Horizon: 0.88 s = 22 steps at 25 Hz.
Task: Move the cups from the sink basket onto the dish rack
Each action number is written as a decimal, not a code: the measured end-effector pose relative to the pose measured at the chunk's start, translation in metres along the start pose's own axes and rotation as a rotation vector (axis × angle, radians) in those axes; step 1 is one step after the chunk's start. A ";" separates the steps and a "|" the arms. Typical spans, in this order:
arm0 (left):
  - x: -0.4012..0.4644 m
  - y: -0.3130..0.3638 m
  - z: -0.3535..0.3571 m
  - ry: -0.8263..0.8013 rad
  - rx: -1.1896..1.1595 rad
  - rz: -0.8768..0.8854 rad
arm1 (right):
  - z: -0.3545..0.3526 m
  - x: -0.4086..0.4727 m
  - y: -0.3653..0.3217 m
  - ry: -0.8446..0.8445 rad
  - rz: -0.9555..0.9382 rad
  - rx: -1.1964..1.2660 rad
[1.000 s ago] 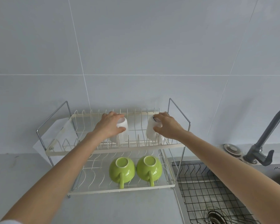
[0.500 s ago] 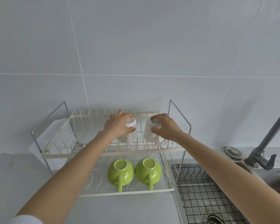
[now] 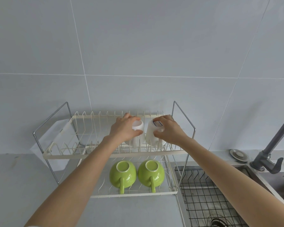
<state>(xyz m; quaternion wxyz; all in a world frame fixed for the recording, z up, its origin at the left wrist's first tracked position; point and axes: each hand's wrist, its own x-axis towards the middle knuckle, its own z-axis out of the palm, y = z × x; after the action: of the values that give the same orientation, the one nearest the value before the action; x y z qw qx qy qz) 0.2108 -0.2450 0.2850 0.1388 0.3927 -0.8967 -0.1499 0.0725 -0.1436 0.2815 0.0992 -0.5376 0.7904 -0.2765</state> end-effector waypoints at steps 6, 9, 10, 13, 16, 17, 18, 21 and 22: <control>-0.001 -0.003 -0.001 -0.013 0.006 0.014 | -0.001 -0.001 0.001 0.011 -0.007 0.018; -0.001 -0.003 0.000 -0.021 0.012 0.020 | -0.001 -0.001 0.001 0.007 -0.010 0.015; -0.002 -0.003 0.000 -0.023 0.017 0.026 | -0.001 0.000 0.002 0.010 -0.016 0.013; -0.001 -0.002 -0.001 -0.021 0.030 0.032 | -0.001 -0.001 0.002 0.010 -0.008 0.016; -0.001 0.000 -0.004 -0.049 0.110 0.054 | -0.002 0.001 0.002 -0.006 -0.025 -0.036; -0.001 0.002 -0.007 -0.073 0.131 0.058 | -0.004 0.001 0.002 -0.034 -0.029 -0.059; -0.001 0.002 -0.008 -0.092 0.144 0.065 | -0.005 0.002 0.003 -0.059 -0.040 -0.084; -0.001 0.006 -0.014 -0.128 0.123 0.071 | -0.009 0.002 0.001 -0.160 -0.011 -0.148; -0.002 0.007 -0.015 -0.113 0.124 0.076 | -0.010 0.002 0.001 -0.173 -0.016 -0.174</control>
<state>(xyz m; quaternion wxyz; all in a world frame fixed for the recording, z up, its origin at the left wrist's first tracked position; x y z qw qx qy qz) 0.2137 -0.2413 0.3012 0.0692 0.3569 -0.9250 -0.1107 0.0666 -0.1422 0.2898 0.1175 -0.5723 0.7956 -0.1604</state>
